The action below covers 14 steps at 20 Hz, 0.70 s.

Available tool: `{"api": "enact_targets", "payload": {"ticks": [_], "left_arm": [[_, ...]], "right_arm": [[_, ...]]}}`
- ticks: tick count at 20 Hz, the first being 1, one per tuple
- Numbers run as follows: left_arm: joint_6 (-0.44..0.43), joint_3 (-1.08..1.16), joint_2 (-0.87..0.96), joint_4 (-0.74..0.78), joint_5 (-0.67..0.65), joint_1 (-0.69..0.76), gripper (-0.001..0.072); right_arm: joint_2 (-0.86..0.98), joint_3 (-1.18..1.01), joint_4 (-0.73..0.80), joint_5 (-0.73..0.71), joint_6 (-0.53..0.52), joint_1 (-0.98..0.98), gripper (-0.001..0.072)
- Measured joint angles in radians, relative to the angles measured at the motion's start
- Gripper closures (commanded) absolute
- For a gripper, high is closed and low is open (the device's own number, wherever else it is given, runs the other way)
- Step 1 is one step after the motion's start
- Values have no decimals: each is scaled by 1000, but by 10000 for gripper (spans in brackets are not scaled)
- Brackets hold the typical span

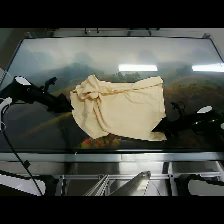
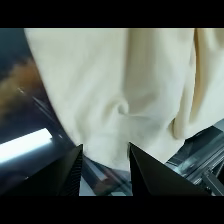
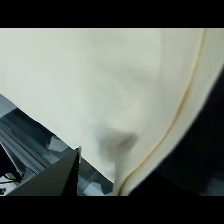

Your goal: Fold the shirts.

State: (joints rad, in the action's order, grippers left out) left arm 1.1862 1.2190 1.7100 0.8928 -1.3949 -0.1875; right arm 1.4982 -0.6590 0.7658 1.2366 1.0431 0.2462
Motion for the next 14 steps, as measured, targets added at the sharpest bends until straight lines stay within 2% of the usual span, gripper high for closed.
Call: {"api": "enact_targets", "payload": {"ticks": [8,9,10,11,12,13,14], "left_arm": [[10,-116,24,-59,153,24,394],[10,-103,42,-77,171,40,426],[10,-85,61,-94,182,58,649],[10,-63,84,-95,190,79,693],[10,-40,103,-102,179,97,693],[10,-16,117,-89,169,115,694],[10,3,124,-78,151,124,694]], "right_arm": [[0,1,-7,-2,0,-1,380],[0,1,-10,-3,0,-2,380],[0,1,-12,-3,0,-2,381],[0,1,-15,-3,0,-2,393],[-1,1,-17,-5,-5,0,605],[-2,0,-11,-25,-13,5,700],[-1,-4,-12,-28,-19,14,700]]}}
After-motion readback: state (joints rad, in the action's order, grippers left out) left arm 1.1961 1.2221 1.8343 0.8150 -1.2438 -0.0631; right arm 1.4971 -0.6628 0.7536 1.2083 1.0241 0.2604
